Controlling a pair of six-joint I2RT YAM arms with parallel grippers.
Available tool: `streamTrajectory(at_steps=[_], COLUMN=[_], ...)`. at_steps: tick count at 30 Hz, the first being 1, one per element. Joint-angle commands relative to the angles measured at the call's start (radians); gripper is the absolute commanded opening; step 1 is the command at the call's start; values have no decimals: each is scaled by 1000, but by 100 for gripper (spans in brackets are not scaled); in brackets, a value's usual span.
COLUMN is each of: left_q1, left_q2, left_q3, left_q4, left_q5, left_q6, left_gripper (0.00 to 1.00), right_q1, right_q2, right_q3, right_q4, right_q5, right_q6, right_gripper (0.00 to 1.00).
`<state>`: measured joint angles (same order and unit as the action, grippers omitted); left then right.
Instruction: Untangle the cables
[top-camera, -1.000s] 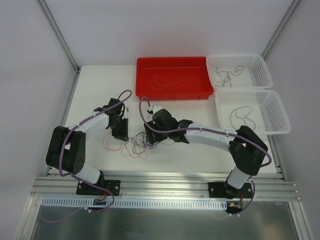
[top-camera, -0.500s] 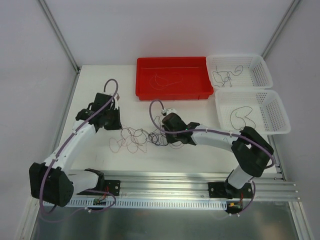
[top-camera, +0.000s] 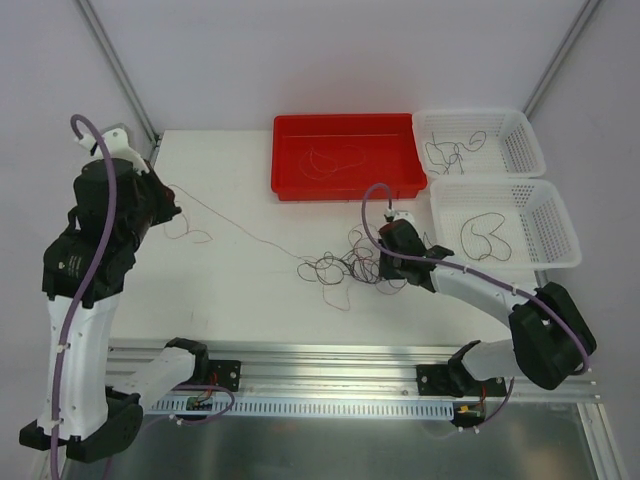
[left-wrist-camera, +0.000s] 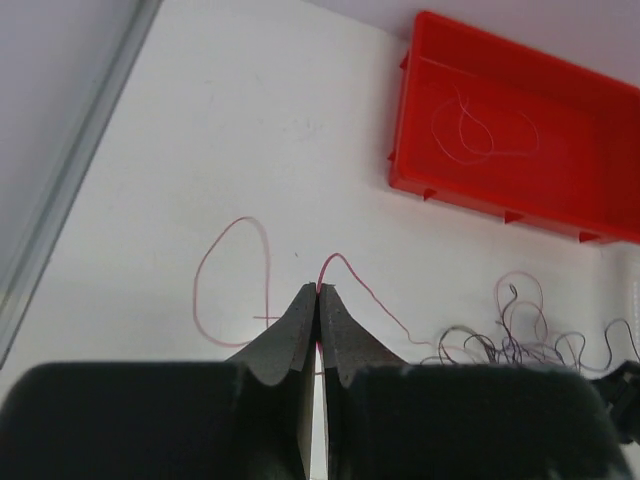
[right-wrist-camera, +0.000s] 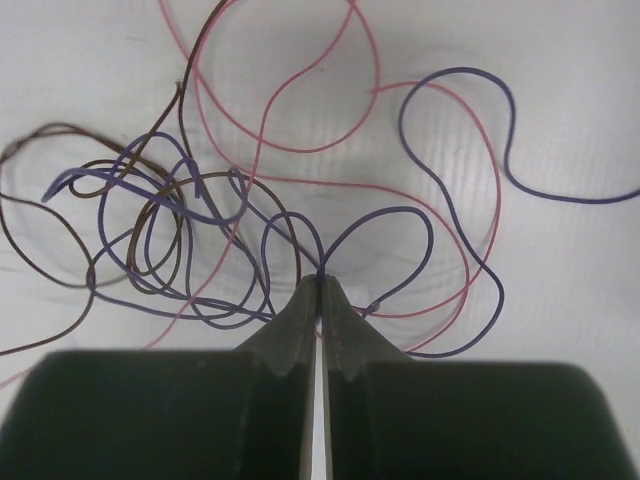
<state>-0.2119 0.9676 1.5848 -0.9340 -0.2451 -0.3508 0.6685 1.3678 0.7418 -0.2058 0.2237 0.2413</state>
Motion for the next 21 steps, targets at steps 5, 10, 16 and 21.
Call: streamTrajectory(at_steps=[5, 10, 16, 21], left_q1=[26, 78, 83, 83], left_q2=[80, 157, 221, 252], left_q3=[220, 432, 624, 548], left_q4=[-135, -206, -187, -120], left_q5=[-235, -373, -400, -143], left_q6=[10, 22, -5, -11], left_gripper=[0, 0, 0, 0], right_q1=[-58, -96, -156, -156], right_q2=[-82, -93, -114, -160], right_q3=[-42, -70, -98, -73], right_q4=[-6, -6, 9, 11], right_q5=[-23, -44, -95, -158], right_q6=[20, 24, 32, 9], right_gripper=[1, 1, 1, 3])
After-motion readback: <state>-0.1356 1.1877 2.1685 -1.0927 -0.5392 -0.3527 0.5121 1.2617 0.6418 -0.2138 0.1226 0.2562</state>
